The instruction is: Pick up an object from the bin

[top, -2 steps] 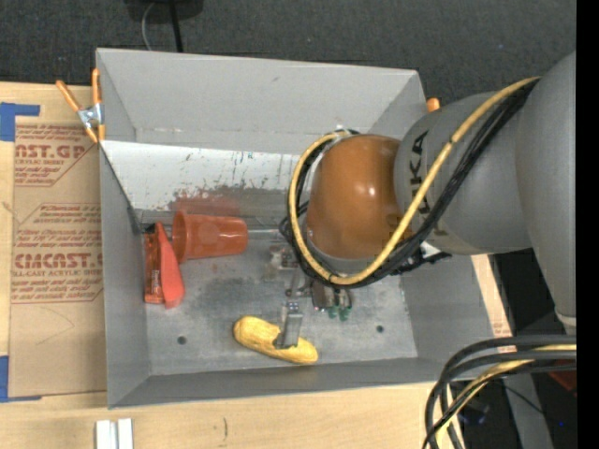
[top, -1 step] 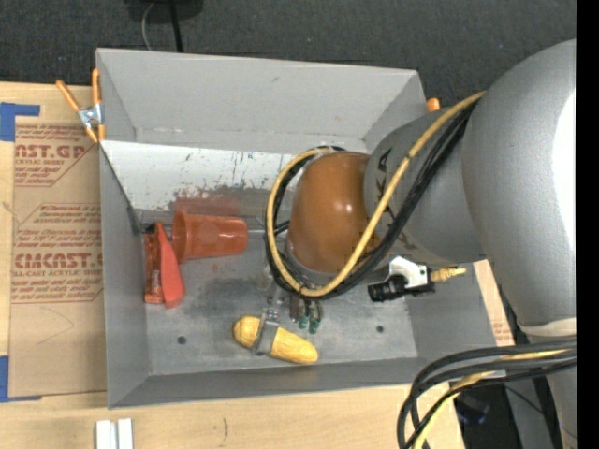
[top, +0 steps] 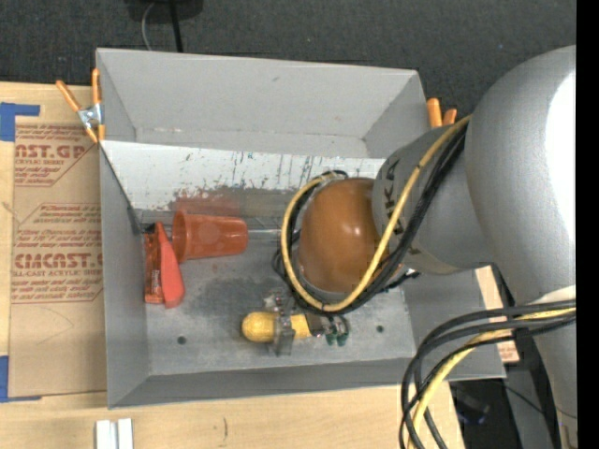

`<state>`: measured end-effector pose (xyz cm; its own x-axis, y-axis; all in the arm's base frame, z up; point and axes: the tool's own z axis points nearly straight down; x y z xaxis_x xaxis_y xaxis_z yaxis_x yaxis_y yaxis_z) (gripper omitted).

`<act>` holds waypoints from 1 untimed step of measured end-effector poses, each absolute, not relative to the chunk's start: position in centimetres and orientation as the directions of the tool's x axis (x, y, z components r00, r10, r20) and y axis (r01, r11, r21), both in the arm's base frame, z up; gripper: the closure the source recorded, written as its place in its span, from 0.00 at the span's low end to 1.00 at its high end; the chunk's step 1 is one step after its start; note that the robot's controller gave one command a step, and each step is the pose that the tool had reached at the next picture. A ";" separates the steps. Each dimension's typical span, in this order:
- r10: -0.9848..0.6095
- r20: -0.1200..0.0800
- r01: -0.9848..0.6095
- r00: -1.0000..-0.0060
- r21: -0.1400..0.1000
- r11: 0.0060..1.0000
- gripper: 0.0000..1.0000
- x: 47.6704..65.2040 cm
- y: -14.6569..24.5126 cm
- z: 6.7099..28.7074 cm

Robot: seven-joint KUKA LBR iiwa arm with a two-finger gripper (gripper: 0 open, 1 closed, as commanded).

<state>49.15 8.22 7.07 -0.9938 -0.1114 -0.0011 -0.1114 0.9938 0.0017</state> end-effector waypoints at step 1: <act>-0.112 -0.001 -0.112 -0.994 0.002 0.994 1.00 49.1 8.2 7.1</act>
Offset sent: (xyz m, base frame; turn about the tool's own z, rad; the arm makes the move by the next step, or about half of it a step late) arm 0.0127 -0.0256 0.1354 0.0019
